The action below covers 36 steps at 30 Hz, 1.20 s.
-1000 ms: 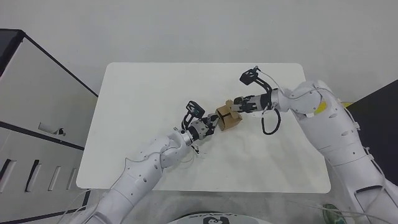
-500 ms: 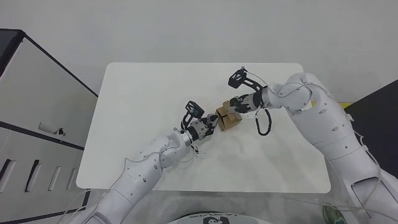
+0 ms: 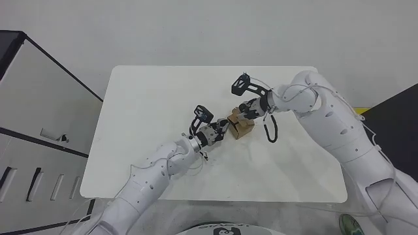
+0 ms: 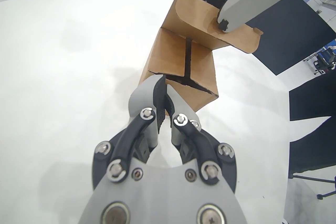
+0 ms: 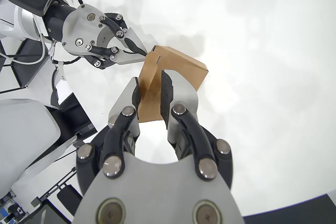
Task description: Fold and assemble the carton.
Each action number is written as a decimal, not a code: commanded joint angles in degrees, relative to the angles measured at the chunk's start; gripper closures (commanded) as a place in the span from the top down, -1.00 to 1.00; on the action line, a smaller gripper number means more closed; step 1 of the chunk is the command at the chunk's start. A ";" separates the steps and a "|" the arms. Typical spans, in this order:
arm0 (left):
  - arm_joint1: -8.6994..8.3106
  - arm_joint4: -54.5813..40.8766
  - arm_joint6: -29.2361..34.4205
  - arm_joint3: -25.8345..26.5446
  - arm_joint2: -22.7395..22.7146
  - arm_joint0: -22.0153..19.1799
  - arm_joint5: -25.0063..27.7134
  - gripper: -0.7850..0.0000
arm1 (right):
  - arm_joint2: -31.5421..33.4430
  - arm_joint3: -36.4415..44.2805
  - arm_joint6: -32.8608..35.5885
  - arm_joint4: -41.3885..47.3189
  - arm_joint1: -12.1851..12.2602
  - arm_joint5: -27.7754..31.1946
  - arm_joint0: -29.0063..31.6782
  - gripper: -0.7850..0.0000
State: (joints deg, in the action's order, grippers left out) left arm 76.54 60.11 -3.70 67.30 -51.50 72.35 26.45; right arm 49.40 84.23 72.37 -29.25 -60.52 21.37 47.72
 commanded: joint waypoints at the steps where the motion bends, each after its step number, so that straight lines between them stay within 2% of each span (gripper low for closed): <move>1: 0.04 -0.04 0.06 -0.19 0.06 -0.15 0.09 -1.00 | -0.24 -0.15 0.00 0.10 -0.06 -0.09 -0.16 -0.52; 8: 0.23 -0.18 0.18 -0.93 0.31 -0.69 0.17 -1.00 | -1.21 0.08 0.04 -0.55 -0.16 0.03 -0.38 -0.53; 13: 0.36 -0.40 0.18 -1.38 0.46 -1.02 0.42 -1.00 | -2.36 0.02 0.43 -2.06 -0.29 0.49 -0.80 -0.62; 15: 0.40 -0.43 0.07 -1.54 0.47 -1.08 0.40 -1.00 | -2.97 0.10 0.63 -2.56 -0.40 0.77 -1.02 -0.75; 18: 0.44 -0.52 -0.17 -1.73 0.43 -1.11 0.44 -1.00 | -3.87 0.14 0.73 -3.58 -0.58 0.94 -1.38 -0.78; 20: 0.45 -0.48 -0.23 -1.79 0.43 -1.11 0.47 -1.00 | -4.33 0.18 0.68 -4.06 -0.69 0.92 -1.58 -0.70; 21: 0.45 -0.53 -0.32 -1.82 0.38 -1.09 0.46 -1.00 | -4.51 0.20 0.73 -4.30 -0.73 0.86 -1.69 -0.62; 22: 0.46 -0.56 -0.39 -1.84 0.36 -1.06 0.50 -1.00 | -4.64 0.19 0.70 -4.43 -0.76 0.75 -1.75 -0.44; 23: 0.45 -0.54 -0.42 -1.87 0.33 -1.06 0.54 -1.00 | -4.79 0.24 0.80 -4.62 -0.79 0.74 -1.83 -0.40; 36: 0.44 -0.35 -0.87 -2.09 0.09 -0.95 1.03 -1.00 | -5.56 3.33 3.76 -7.52 -0.51 0.02 -1.77 -0.35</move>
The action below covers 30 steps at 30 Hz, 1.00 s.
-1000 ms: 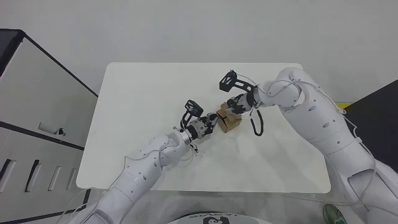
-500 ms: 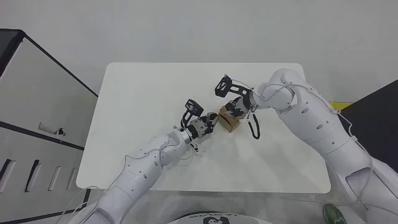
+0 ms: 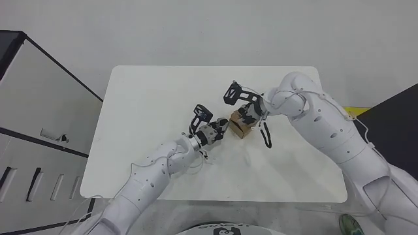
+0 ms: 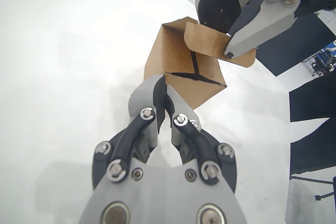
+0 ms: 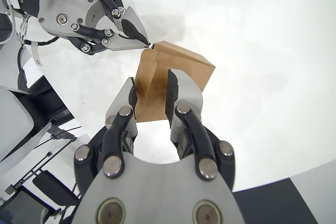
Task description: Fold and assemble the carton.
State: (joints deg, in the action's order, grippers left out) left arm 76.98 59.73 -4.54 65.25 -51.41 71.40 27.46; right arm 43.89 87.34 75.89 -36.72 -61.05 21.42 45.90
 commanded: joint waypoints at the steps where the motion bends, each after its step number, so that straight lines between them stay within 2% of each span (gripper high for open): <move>1: 0.01 0.05 -0.06 -0.06 -0.01 0.00 0.04 -1.00 | -0.08 0.43 0.48 -0.22 0.05 -0.12 0.11 -0.35; 7: -0.03 0.15 -0.21 -0.03 -0.21 0.18 0.08 -1.00 | -0.19 1.14 0.91 -0.56 0.17 -0.62 0.48 -0.37; 11: -0.09 0.20 -0.22 0.14 -0.40 0.36 0.07 -1.00 | -0.37 0.90 0.74 -0.99 0.20 -0.85 0.72 -0.58; 21: -0.15 0.37 0.04 0.53 -0.63 0.62 0.00 -1.00 | -1.03 0.38 0.52 -2.31 0.09 -0.86 0.47 -0.71; 26: -0.17 0.40 0.13 0.68 -0.72 0.71 0.00 -1.00 | -0.96 0.04 0.15 -2.10 0.07 -1.18 0.52 -0.57; 28: -0.17 0.40 0.16 0.71 -0.74 0.73 0.00 -1.00 | -0.79 -0.19 -0.14 -1.91 0.09 -1.37 0.65 -0.37; 30: -0.16 0.29 0.31 0.70 -0.75 0.73 0.00 -1.00 | -0.66 -0.25 -0.30 -1.89 0.13 -1.42 0.72 -0.30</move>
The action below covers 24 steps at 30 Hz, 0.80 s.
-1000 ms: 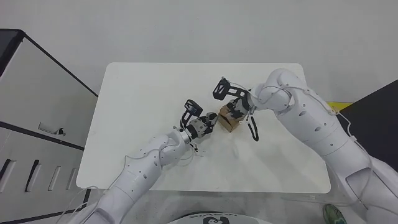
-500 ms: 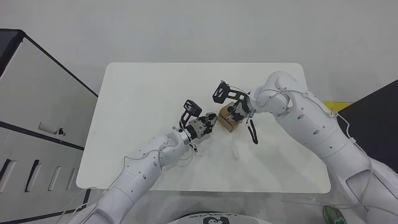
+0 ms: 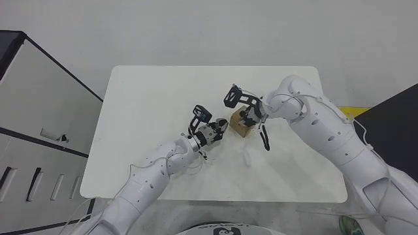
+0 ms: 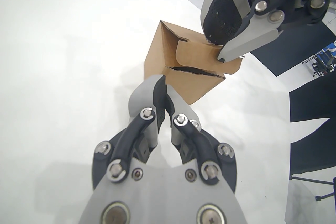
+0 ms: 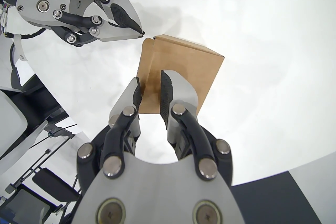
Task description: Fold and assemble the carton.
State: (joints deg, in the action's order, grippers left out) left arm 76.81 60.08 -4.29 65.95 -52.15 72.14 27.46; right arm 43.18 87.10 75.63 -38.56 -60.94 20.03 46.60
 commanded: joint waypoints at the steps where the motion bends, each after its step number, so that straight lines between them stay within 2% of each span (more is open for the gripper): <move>1: 0.02 -0.05 0.04 0.06 0.02 -0.03 0.09 -1.00 | 0.08 0.03 -0.10 -0.14 0.03 -0.09 0.07 -0.24; 6: 0.05 0.02 -0.02 -0.09 0.10 -0.12 0.27 -1.00 | 0.26 0.63 0.02 -0.37 0.14 -0.04 0.19 -0.06; 10: 0.08 0.03 -0.15 -0.13 0.11 -0.07 0.16 -1.00 | 0.45 0.90 0.03 -0.14 0.21 0.00 0.34 -0.05; 11: 0.08 0.04 -0.17 -0.14 0.11 -0.05 0.16 -1.00 | 0.47 0.91 0.04 -0.13 0.22 0.02 0.36 0.01; 13: 0.07 0.04 -0.24 -0.13 0.04 0.00 0.11 -1.00 | 0.50 0.93 -0.03 -0.01 0.23 0.02 0.45 0.44; 15: 0.07 0.07 -0.25 -0.08 0.02 0.04 0.09 -1.00 | 0.56 0.96 -0.14 0.00 0.25 -0.09 0.52 0.75; 16: 0.06 0.08 -0.24 -0.07 0.01 0.05 0.09 -1.00 | 0.62 0.95 -0.23 0.09 0.26 -0.16 0.56 1.00; 24: 0.09 0.13 -0.17 -0.07 0.05 0.04 0.17 -1.00 | 1.19 1.03 -0.54 0.37 0.42 -0.66 0.92 1.00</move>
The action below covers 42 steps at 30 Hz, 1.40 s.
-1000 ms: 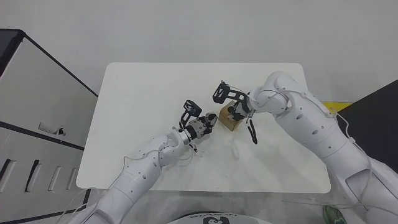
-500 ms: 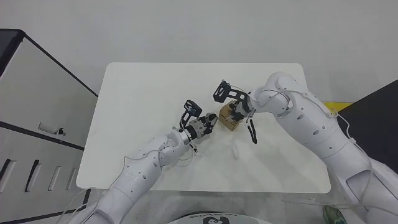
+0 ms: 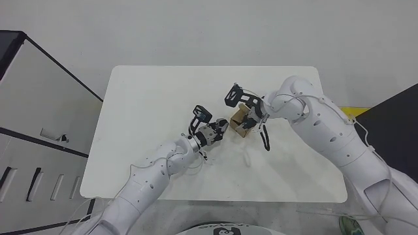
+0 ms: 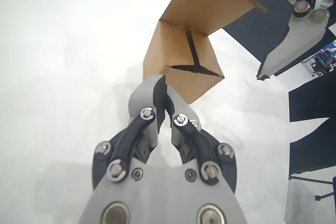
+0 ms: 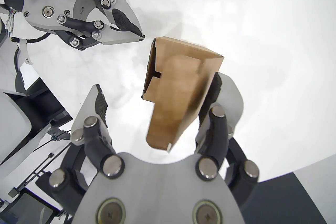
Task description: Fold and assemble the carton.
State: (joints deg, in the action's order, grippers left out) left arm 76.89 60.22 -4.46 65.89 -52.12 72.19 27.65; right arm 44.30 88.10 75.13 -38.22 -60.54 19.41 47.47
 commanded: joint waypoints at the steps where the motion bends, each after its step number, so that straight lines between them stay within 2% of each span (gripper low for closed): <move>1: 0.02 0.00 -0.01 -0.02 0.03 -0.01 -0.03 -1.00 | 0.12 0.12 -0.07 0.02 0.04 -0.01 0.10 1.00; 13: 0.09 -0.02 0.11 -0.15 0.09 -0.08 -0.14 -1.00 | 1.24 0.88 -0.08 2.42 0.36 0.60 0.66 1.00; 15: 0.10 -0.11 0.11 -0.12 0.08 -0.06 -0.10 -1.00 | 1.32 0.82 0.14 2.90 0.39 0.56 0.71 0.93; 21: 0.13 -0.09 0.17 -0.24 0.10 -0.17 0.06 -1.00 | 1.47 0.40 0.22 3.65 0.44 0.39 0.73 1.00; 42: 0.42 -0.61 0.33 -0.79 0.46 -0.75 0.08 -1.00 | 1.50 -0.25 0.04 4.43 0.47 0.30 0.69 1.00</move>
State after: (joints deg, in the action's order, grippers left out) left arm 77.29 59.76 -4.00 65.15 -51.66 71.43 27.75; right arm 45.80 87.86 75.17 -33.79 -60.07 19.72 48.16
